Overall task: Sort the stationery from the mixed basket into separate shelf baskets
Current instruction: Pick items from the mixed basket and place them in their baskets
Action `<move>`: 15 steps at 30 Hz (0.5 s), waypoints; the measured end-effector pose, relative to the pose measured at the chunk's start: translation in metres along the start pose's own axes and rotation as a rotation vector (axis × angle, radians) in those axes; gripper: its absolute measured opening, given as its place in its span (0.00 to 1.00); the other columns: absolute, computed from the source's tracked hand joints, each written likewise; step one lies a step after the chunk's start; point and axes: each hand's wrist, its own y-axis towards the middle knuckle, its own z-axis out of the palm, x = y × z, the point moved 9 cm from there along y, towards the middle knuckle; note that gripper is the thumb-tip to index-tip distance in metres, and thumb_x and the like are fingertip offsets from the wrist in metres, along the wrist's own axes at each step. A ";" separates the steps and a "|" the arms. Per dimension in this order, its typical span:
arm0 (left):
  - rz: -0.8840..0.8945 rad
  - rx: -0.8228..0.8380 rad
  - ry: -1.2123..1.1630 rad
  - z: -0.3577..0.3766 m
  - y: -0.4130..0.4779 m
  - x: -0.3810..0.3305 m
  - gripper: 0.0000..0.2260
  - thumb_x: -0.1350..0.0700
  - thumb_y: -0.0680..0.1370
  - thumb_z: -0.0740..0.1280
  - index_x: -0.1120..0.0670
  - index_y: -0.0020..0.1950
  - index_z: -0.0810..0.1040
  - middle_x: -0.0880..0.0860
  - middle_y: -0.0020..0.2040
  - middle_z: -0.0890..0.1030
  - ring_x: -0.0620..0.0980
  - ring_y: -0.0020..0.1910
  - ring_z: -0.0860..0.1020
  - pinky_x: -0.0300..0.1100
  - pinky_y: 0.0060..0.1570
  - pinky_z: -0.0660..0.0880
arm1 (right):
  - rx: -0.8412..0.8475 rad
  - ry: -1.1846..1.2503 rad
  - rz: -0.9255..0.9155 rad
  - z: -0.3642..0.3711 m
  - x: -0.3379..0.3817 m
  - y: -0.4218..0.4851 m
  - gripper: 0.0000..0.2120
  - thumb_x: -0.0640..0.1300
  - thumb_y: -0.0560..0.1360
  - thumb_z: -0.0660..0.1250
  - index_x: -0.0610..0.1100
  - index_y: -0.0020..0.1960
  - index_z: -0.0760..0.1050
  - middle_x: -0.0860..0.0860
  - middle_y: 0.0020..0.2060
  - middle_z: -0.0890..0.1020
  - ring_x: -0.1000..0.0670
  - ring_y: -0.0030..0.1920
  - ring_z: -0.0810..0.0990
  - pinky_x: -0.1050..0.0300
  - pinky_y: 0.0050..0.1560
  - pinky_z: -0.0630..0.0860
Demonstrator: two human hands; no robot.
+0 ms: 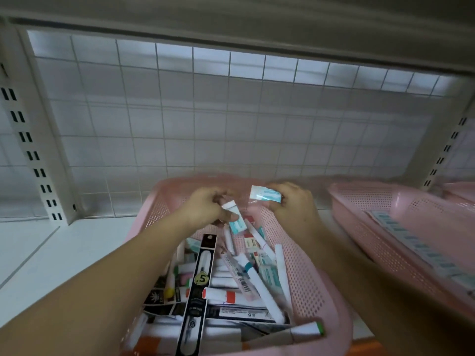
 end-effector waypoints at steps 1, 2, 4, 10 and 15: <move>0.020 -0.036 -0.090 -0.004 -0.001 -0.004 0.19 0.73 0.70 0.69 0.57 0.57 0.77 0.52 0.42 0.78 0.44 0.34 0.78 0.32 0.33 0.77 | -0.030 0.048 0.021 -0.004 -0.002 0.000 0.16 0.40 0.74 0.69 0.42 0.61 0.77 0.48 0.56 0.81 0.49 0.54 0.77 0.68 0.43 0.63; 0.036 -0.062 -0.167 -0.007 -0.002 -0.008 0.18 0.73 0.70 0.68 0.56 0.55 0.77 0.53 0.43 0.79 0.43 0.34 0.79 0.31 0.33 0.77 | -0.056 0.111 0.044 -0.008 -0.005 -0.001 0.16 0.39 0.73 0.69 0.42 0.61 0.77 0.47 0.55 0.81 0.49 0.53 0.78 0.69 0.44 0.65; 0.053 -0.083 -0.271 -0.009 -0.003 -0.015 0.17 0.75 0.70 0.67 0.57 0.52 0.79 0.55 0.44 0.81 0.44 0.36 0.81 0.31 0.35 0.78 | -0.066 0.241 0.079 -0.013 -0.009 -0.003 0.16 0.37 0.72 0.70 0.41 0.60 0.78 0.46 0.55 0.82 0.50 0.52 0.80 0.64 0.50 0.73; 0.039 -0.072 -0.320 0.006 -0.003 -0.031 0.17 0.77 0.69 0.64 0.57 0.47 0.79 0.53 0.42 0.83 0.45 0.36 0.82 0.32 0.39 0.78 | -0.025 0.419 0.103 -0.044 -0.032 -0.002 0.18 0.36 0.70 0.72 0.41 0.60 0.78 0.48 0.52 0.82 0.52 0.49 0.80 0.60 0.54 0.77; 0.088 -0.061 -0.319 0.037 0.000 -0.064 0.15 0.75 0.70 0.65 0.57 0.47 0.80 0.50 0.37 0.84 0.45 0.37 0.83 0.33 0.40 0.79 | -0.044 0.402 0.051 -0.087 -0.064 0.003 0.19 0.35 0.67 0.74 0.39 0.58 0.79 0.46 0.52 0.82 0.54 0.47 0.79 0.68 0.53 0.74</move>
